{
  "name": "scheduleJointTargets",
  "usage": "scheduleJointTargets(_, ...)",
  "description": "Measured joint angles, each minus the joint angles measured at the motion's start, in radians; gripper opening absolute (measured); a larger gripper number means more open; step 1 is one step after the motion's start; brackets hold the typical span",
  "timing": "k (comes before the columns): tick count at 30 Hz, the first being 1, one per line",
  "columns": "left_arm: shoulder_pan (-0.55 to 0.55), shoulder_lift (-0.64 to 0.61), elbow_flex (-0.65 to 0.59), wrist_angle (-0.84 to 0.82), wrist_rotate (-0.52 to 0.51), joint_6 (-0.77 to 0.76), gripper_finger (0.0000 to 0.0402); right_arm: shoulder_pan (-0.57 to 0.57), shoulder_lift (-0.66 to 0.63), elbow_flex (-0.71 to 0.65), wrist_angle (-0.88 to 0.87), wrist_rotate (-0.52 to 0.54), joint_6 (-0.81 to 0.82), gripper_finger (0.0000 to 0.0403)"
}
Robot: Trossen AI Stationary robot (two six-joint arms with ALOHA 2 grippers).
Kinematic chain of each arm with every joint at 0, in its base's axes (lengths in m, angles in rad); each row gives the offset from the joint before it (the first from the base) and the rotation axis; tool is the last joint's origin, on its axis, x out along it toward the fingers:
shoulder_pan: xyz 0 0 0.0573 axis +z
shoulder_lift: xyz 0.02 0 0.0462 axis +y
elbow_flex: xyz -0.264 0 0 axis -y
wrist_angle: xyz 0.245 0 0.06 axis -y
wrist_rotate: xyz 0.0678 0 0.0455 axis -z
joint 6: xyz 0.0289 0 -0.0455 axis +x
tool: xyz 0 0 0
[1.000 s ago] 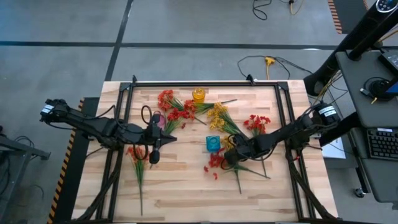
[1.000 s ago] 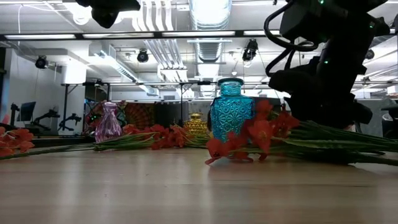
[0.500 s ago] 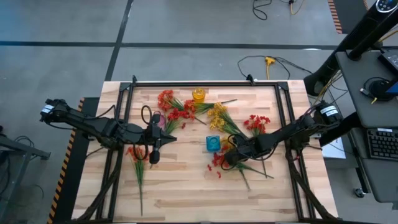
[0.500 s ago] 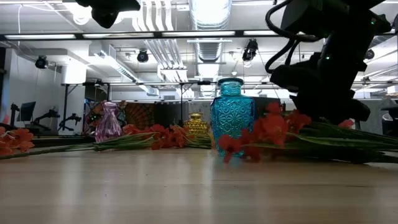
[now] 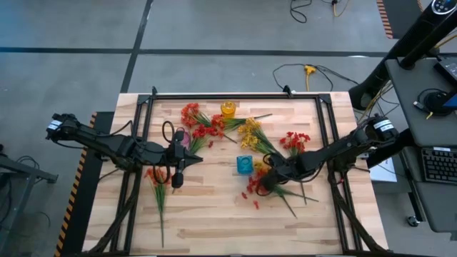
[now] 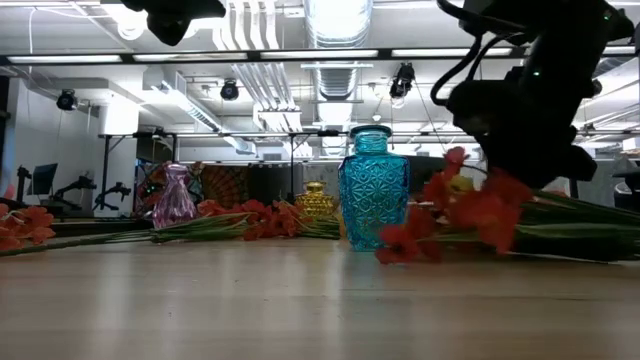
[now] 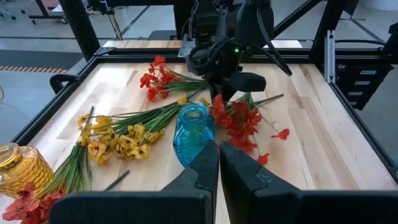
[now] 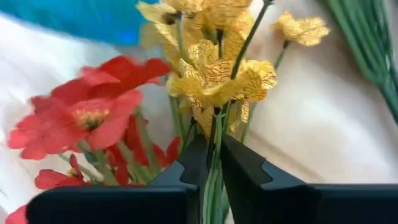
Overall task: Sort flowers into vase by color
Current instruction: Put the bottom yellow flowers into the blue vase, then put the middle yellow flowers into the blue vase
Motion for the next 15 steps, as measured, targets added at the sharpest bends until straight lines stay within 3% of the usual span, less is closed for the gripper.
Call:
scheduleJointTargets(11, 0.000, 0.000, 0.000, 0.000, 0.000, 0.000, 0.0000, 0.006, -0.036, 0.001, -0.133, 0.002, -0.006, 0.0172)
scheduleJointTargets(15, 0.000, 0.000, 0.000, -0.001, 0.000, 0.000, 0.0000, 0.006, -0.092, 0.001, -0.212, 0.002, 0.015, 0.0201)
